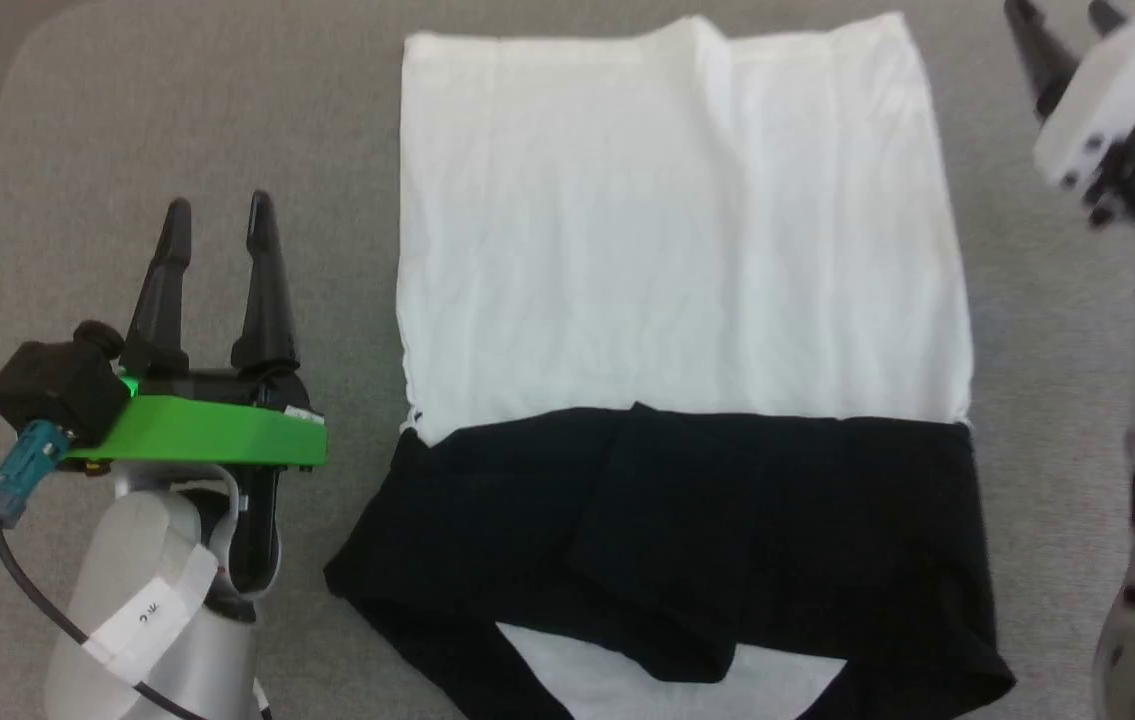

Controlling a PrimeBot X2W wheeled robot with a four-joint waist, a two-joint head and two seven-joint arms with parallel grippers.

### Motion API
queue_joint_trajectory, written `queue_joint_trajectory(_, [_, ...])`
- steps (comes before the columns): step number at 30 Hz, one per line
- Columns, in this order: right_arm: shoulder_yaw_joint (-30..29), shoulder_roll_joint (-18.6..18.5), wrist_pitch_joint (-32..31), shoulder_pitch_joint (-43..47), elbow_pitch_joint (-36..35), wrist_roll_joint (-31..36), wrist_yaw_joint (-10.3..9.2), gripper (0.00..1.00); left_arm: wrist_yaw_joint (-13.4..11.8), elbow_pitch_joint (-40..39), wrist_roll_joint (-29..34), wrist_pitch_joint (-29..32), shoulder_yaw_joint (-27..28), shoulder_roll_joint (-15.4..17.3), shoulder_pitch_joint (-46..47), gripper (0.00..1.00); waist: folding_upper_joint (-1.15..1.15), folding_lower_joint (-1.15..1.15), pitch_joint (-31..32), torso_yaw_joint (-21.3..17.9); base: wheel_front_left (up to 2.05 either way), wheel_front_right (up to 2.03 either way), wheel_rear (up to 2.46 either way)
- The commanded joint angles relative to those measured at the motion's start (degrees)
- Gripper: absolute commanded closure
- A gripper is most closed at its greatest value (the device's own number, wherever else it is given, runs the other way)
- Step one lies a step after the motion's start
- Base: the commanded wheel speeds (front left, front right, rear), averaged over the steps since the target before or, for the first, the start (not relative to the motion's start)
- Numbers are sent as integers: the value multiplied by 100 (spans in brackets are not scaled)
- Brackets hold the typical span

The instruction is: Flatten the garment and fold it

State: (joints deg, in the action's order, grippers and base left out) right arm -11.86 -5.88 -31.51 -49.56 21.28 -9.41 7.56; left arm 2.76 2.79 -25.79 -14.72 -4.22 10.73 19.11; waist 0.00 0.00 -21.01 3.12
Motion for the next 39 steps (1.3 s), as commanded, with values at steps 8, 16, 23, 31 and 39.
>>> queue_joint_trajectory(8, [-20, -383, -1662, -1490, 876, 1566, -8, 0, 161, -323, 99, -27, 170, -194, 314, 0, 0, 0, -1459, 895, 0, 0, 0])
queue_joint_trajectory(16, [76, -422, -2005, -1705, 1124, 1998, -8, 0, 238, -523, 141, -28, 340, -336, 284, 0, 0, 0, -1809, 1077, 0, 0, 0])
queue_joint_trajectory(23, [246, -492, -2223, -1648, 1311, 2003, -8, 77, 300, -445, 138, -28, 385, -428, 228, 0, 0, 0, -1789, 980, 0, 0, 0])
queue_joint_trajectory(31, [349, -530, -2043, -1863, 1148, 1719, -8, 100, 421, -224, -176, 613, 57, -62, 997, 0, 0, 0, -1582, 720, 0, 0, 0])
queue_joint_trajectory(39, [864, -461, -1914, -2018, 1087, 1139, -8, 100, 457, 554, -800, 2371, -264, 437, 3013, 0, 0, 0, -1539, 303, 0, 0, 0])
